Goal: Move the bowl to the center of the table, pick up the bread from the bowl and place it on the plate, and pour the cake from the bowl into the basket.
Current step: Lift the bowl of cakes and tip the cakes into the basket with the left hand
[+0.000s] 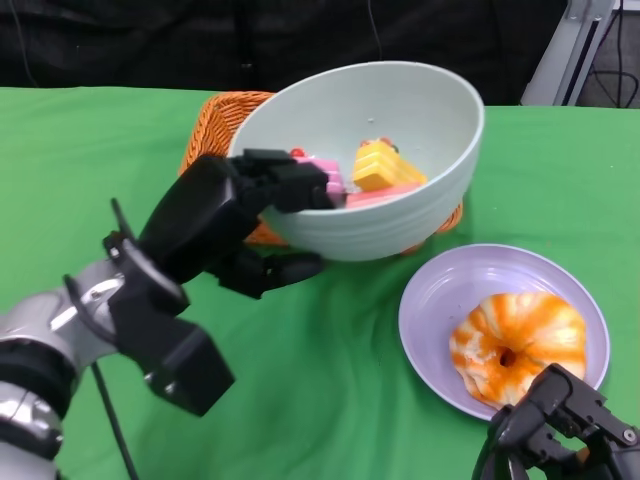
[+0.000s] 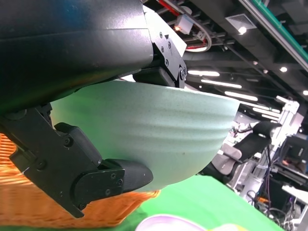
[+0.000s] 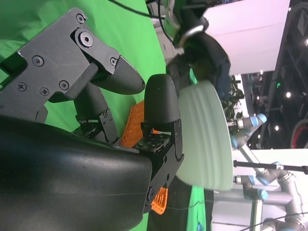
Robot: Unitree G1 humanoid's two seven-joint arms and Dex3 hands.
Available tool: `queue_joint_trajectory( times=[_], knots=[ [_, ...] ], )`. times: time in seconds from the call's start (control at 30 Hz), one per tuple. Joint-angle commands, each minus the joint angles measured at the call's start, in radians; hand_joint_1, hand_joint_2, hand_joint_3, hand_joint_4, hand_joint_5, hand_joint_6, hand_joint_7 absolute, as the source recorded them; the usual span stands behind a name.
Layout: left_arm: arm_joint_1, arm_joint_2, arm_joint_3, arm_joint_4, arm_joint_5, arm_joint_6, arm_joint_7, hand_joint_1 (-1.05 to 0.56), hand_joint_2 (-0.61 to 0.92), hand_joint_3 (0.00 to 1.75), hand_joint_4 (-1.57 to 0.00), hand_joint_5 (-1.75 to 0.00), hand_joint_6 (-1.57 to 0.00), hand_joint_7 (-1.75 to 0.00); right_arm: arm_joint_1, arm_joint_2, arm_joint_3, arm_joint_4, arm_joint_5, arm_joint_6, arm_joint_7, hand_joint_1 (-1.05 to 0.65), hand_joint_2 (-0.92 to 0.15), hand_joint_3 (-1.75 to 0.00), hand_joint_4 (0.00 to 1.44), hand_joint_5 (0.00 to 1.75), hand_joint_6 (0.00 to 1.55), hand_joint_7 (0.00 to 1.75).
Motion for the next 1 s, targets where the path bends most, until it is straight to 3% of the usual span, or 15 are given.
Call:
queue_joint_trajectory(
  times=[0.03,0.27,0.53,0.7,0.8,1.0],
  knots=[
    [-0.069,-0.031,0.026,0.022,-0.025,0.029,0.005,-0.21,0.47,1.21,-0.71,-1.74,-0.69,-1.35,-0.001,-0.003,-0.004,0.016,0.004,-0.02,0.006,-0.08,-0.38,-1.44,0.72,1.75,0.58,1.64],
    [-0.144,-0.112,0.024,0.064,0.001,0.103,0.051,-0.22,0.57,1.04,-0.69,-1.75,-0.65,-1.39,0.001,-0.001,-0.007,0.028,-0.018,-0.034,-0.001,-0.04,-0.38,-1.48,0.71,1.75,0.58,1.64],
    [-0.211,-0.198,0.064,0.132,-0.076,0.171,-0.012,-0.22,0.63,0.95,-0.69,-1.75,-0.64,-1.43,0.003,0.0,-0.012,0.042,-0.029,-0.051,-0.002,-0.07,-0.37,-1.47,0.7,1.75,0.58,1.65],
    [-0.232,-0.241,0.113,0.172,-0.175,0.223,-0.129,-0.23,0.66,0.92,-0.73,-1.75,-0.62,-1.51,0.003,-0.002,-0.012,0.049,-0.012,-0.053,0.008,-0.05,-0.38,-1.46,0.7,1.75,0.57,1.65],
    [-0.239,-0.271,0.166,0.198,-0.265,0.261,-0.235,-0.25,0.76,0.77,-0.78,-1.75,-0.59,-1.53,0.002,-0.004,-0.012,0.053,-0.016,-0.055,0.01,-0.05,-0.38,-1.46,0.7,1.75,0.57,1.65],
    [-0.233,-0.334,0.275,0.203,-0.433,0.359,-0.414,-0.28,0.86,0.63,-0.81,-1.75,-0.54,-1.63,0.001,-0.006,-0.014,0.058,-0.016,-0.059,0.012,-0.07,-0.37,-1.44,0.71,1.75,0.56,1.65]
  ],
)
